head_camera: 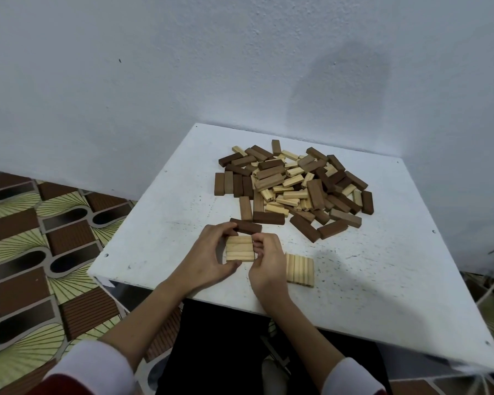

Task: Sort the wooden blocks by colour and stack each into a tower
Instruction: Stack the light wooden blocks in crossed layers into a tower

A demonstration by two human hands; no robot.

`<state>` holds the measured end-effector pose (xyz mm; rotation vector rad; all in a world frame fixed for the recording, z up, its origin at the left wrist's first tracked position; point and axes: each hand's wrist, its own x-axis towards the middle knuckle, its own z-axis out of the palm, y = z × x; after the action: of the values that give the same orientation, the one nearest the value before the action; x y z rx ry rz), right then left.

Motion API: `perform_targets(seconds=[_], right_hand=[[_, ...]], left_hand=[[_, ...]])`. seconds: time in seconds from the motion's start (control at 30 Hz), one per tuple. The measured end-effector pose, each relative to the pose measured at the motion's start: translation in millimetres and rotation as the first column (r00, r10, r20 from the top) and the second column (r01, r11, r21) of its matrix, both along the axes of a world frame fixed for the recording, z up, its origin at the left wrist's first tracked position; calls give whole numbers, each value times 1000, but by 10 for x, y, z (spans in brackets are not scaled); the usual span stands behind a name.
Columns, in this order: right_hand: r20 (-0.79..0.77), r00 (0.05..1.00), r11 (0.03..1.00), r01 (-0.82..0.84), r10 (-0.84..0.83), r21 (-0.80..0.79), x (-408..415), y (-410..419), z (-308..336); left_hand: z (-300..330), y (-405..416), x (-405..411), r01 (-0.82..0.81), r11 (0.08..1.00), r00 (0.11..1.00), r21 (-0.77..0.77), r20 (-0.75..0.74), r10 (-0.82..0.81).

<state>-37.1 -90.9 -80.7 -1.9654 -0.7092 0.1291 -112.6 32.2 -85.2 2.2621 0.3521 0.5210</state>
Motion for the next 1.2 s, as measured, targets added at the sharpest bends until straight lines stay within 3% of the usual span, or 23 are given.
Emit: perform_targets(seconds=[0.2,0.33,0.43,0.57,0.77,1.2], right_hand=[[-27,999,999,-23,22,-40,0,-13,78],[-47,991,987,-127,123,-96,138,-93,247],[-61,959,949,-283,277,-139,336,-303,385],[-60,939,933,-343,338,-110,543,-686,483],[3,961,931,-268,278,-247,721,-1040,389],[106,950,939,-266,294,-217,742,-1151,128]], left_hand=[[32,-3,-7,-15,998,1000,-53,-15,15],[133,-20,0,-42,994,999,-103,15,44],[285,-112,86,23,996,999,-85,42,-19],[371,-316,278,140,984,990,-108,36,-137],[256,-601,484,227,964,973,-138,-17,-232],[104,-694,524,300,945,948,-127,-67,-310]])
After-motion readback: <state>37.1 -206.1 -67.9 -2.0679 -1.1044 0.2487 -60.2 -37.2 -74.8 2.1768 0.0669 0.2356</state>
